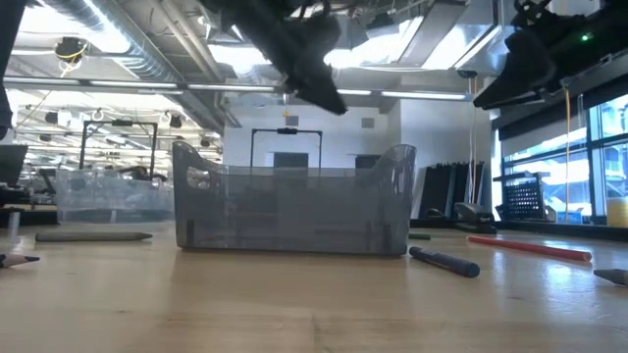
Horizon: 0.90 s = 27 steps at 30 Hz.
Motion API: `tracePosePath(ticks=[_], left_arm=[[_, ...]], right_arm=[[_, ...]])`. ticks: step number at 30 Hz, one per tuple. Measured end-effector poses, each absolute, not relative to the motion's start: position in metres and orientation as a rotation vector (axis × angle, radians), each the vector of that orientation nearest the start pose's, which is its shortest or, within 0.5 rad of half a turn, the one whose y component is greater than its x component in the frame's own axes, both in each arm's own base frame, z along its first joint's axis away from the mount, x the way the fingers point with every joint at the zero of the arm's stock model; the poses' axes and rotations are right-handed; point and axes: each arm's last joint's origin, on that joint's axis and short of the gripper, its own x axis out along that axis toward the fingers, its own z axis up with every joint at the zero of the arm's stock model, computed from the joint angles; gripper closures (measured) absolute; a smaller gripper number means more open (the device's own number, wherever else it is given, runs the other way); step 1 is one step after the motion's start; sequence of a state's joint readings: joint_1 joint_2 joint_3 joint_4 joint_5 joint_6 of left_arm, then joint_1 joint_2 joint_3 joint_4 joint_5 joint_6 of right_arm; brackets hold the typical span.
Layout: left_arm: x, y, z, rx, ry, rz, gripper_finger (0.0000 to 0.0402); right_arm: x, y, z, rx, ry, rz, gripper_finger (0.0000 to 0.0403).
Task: Sort crayons/erasers/pens/pencils in bins
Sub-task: Adjust the black bin on the table
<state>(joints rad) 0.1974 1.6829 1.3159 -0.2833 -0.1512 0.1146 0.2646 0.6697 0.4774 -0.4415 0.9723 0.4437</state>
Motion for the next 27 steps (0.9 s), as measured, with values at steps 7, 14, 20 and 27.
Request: tracePosePath(ticks=[7, 14, 20, 27], left_arm=[[0.380, 0.057, 0.267, 0.073, 0.650, 0.145, 0.0311], [0.408, 0.042, 0.247, 0.003, 0.534, 0.013, 0.0312], [0.426, 0.034, 0.212, 0.004, 0.616, -0.039, 0.0312], [0.432, 0.057, 0.171, 0.024, 0.724, -0.005, 0.0312]], right_arm=[[0.138, 0.010, 0.242, -0.040, 0.299, -0.777, 0.0232], [0.137, 0.005, 0.240, 0.024, 0.313, -0.739, 0.0232], [0.138, 0.001, 0.228, -0.009, 0.362, -0.763, 0.0232], [0.134, -0.005, 0.215, -0.003, 0.513, -0.681, 0.0232]])
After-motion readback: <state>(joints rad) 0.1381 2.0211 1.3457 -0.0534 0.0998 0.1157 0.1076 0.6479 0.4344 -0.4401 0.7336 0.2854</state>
